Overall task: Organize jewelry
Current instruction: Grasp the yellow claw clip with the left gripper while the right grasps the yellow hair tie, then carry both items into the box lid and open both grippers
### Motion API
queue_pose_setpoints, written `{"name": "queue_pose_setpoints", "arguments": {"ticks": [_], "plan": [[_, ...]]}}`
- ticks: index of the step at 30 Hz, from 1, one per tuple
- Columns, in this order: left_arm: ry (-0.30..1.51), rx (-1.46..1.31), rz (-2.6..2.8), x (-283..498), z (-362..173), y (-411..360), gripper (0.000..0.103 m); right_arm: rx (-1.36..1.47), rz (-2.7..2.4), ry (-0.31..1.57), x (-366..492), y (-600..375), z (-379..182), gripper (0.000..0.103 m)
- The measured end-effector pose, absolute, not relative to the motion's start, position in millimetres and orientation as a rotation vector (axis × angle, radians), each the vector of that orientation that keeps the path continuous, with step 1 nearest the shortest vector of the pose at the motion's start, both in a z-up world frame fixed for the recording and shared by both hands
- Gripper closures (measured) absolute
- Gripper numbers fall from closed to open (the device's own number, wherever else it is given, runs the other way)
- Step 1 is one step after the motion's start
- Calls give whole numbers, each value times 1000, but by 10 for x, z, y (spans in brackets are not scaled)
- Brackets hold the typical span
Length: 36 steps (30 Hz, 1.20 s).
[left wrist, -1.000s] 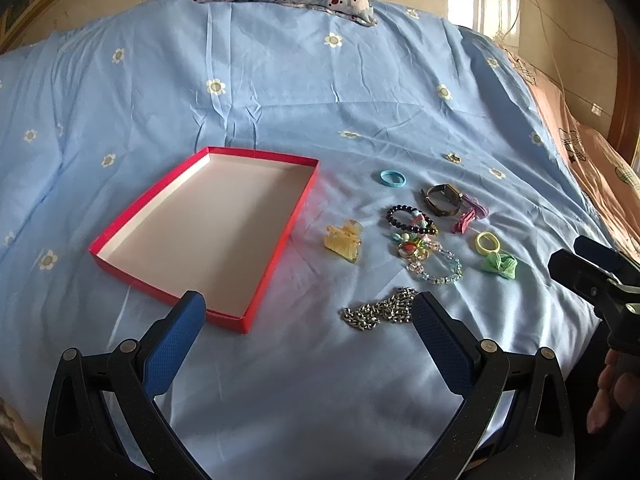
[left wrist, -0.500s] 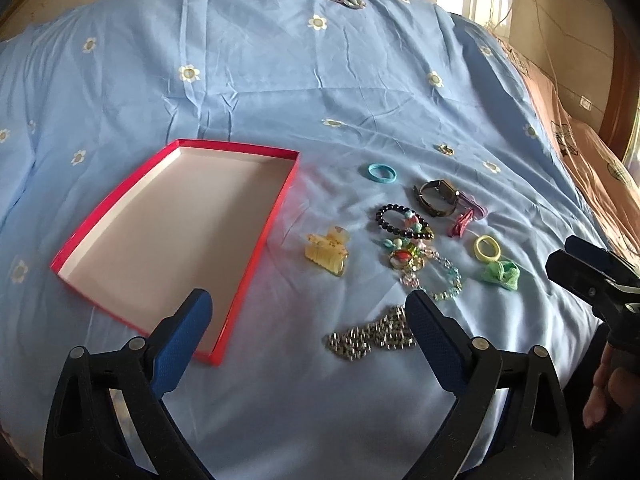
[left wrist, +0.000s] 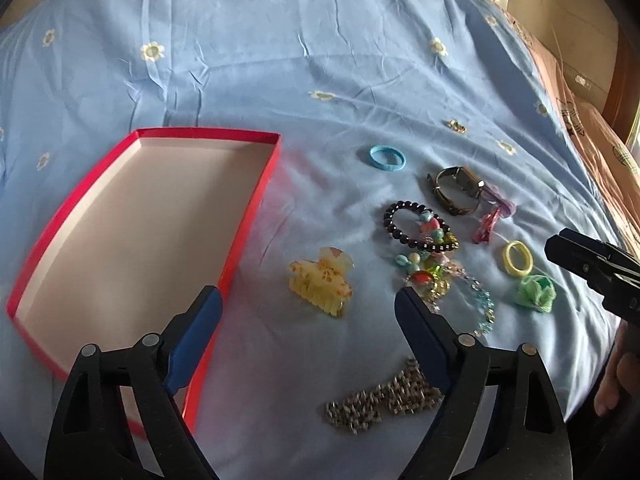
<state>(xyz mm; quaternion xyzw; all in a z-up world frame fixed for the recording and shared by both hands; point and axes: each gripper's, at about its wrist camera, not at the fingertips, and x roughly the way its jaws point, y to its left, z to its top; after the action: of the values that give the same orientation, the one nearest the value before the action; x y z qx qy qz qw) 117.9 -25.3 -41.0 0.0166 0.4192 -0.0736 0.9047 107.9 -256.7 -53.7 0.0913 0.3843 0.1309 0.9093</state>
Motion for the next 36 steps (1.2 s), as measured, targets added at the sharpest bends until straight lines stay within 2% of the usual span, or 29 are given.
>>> {"name": "queue_pose_setpoints", "arguments": {"ticks": [7,10,12,14,15,17,36], "plan": [[914,43,-167,1375,-561,-307,25,190,249,860,1297,-2630,-726,54],[944,28,-176,1443,-633,-297,38,190,242,893,1384,-2641,-833,64],[965,11,-189,1475,-675,-283,56,188,240,910,1419,-2634,-890,75],[963,13,-190,1479,-687,-275,61,180,237,919,1436,-2619,-928,91],[959,15,-195,1471,-680,-275,65,178,238,920,1438,-2618,-937,93],[954,5,-209,1471,-671,-266,65,176,239,914,1436,-2615,-931,98],[847,-112,-209,1158,-194,191,66,191,408,830,1373,-2109,-461,100]]}}
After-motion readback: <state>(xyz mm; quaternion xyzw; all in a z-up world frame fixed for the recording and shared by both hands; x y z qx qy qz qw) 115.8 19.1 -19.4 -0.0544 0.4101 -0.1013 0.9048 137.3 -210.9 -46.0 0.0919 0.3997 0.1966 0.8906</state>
